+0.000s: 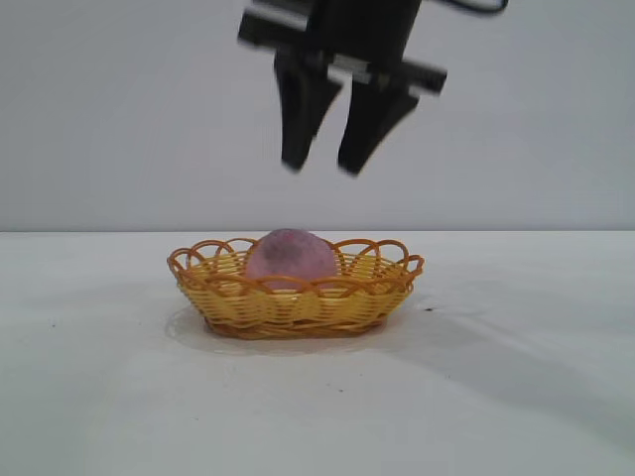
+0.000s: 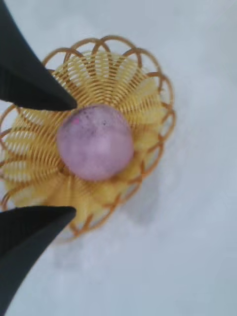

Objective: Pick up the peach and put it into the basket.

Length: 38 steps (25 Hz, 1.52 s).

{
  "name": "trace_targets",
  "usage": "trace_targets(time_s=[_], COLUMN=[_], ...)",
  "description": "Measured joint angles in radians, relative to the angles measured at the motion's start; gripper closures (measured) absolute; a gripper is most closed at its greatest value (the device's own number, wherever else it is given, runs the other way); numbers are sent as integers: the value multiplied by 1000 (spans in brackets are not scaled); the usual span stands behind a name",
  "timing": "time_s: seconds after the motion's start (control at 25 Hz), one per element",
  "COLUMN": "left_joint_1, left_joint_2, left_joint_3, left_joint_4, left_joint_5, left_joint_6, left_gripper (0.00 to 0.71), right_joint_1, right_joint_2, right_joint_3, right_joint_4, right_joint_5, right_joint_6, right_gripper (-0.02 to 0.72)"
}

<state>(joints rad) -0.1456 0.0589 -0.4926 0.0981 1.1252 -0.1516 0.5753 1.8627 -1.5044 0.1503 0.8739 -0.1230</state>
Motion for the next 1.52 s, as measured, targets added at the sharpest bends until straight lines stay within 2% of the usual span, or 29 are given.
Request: trace_targets(time_s=[0.04, 0.08, 0.16, 0.2, 0.36, 0.44, 0.52, 0.56, 0.68, 0.72, 0.88, 0.96, 1.0, 1.08, 1.28, 1.52], left_joint_1=[0, 0, 0, 0, 0, 0, 0, 0, 0, 0, 0, 0, 0, 0, 0, 0], left_joint_2=[0, 0, 0, 0, 0, 0, 0, 0, 0, 0, 0, 0, 0, 0, 0, 0], left_joint_3=[0, 0, 0, 0, 0, 0, 0, 0, 0, 0, 0, 0, 0, 0, 0, 0], left_joint_4=[0, 0, 0, 0, 0, 0, 0, 0, 0, 0, 0, 0, 0, 0, 0, 0], left_joint_5=[0, 0, 0, 0, 0, 0, 0, 0, 0, 0, -1, -1, -1, -1, -1, -1], left_joint_6=[0, 0, 0, 0, 1, 2, 3, 3, 3, 3, 3, 5, 5, 5, 7, 7], left_gripper=[310, 361, 364, 422, 564, 634, 623, 664, 649, 598, 481, 484, 442, 452, 452, 452], right_joint_1=[-30, -67, -149, -199, -376, -428, -457, -464, -469, -469, -469, -469, -469, -469, -469, -469], right_joint_2=[-29, -61, -110, -129, -143, -143, -143, -143, -146, -157, -280, -409, -474, -633, -1084, -1420], right_joint_3=[0, 2, 26, 49, 197, 259, 308, 320, 325, 325, 335, 364, 393, 466, 689, 849], right_joint_4=[-18, -33, -52, -57, -73, -74, -74, -74, -72, -72, -72, -72, -72, -68, -62, -62], right_joint_5=[8, 12, 21, 25, 16, -5, -33, -41, -53, -53, -50, -54, -59, -57, 36, 244], right_joint_6=[24, 38, 68, 80, 105, 109, 118, 123, 129, 131, 129, 126, 122, 113, 111, 111], right_gripper=[332, 332, 332, 332, 332, 332, 332, 332, 332, 332, 332, 332, 332, 332, 332, 332])
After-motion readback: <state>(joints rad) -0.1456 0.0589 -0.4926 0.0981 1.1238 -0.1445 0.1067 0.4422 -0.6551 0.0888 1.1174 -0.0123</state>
